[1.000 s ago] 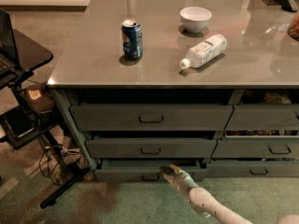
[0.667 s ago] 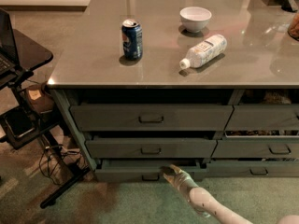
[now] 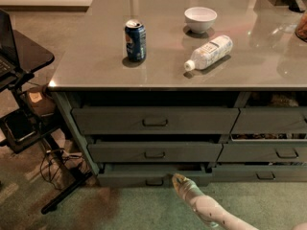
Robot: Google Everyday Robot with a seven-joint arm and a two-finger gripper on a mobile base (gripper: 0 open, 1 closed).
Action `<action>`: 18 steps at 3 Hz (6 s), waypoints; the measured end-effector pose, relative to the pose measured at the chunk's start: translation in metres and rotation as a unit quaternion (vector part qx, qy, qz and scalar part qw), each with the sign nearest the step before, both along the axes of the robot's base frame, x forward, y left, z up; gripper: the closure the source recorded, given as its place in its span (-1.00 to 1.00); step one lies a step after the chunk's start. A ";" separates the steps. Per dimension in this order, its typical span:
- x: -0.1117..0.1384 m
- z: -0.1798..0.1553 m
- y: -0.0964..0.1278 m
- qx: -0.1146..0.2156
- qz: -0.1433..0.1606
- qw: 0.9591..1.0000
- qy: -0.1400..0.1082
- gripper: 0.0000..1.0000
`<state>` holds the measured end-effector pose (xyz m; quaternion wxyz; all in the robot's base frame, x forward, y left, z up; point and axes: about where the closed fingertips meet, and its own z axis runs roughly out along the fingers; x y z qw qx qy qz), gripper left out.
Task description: Open bottom drawer
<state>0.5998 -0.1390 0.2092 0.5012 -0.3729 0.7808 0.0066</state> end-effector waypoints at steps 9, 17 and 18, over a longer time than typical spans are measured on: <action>-0.069 -0.021 0.033 -0.126 0.173 0.977 0.025 -1.00; 0.042 -0.064 0.037 -0.151 0.137 0.976 0.078 0.16; 0.042 -0.062 0.037 -0.151 0.137 0.976 0.078 0.62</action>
Offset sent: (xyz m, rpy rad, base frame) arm -0.3864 -0.0531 -0.0222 -0.0664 0.1505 0.0211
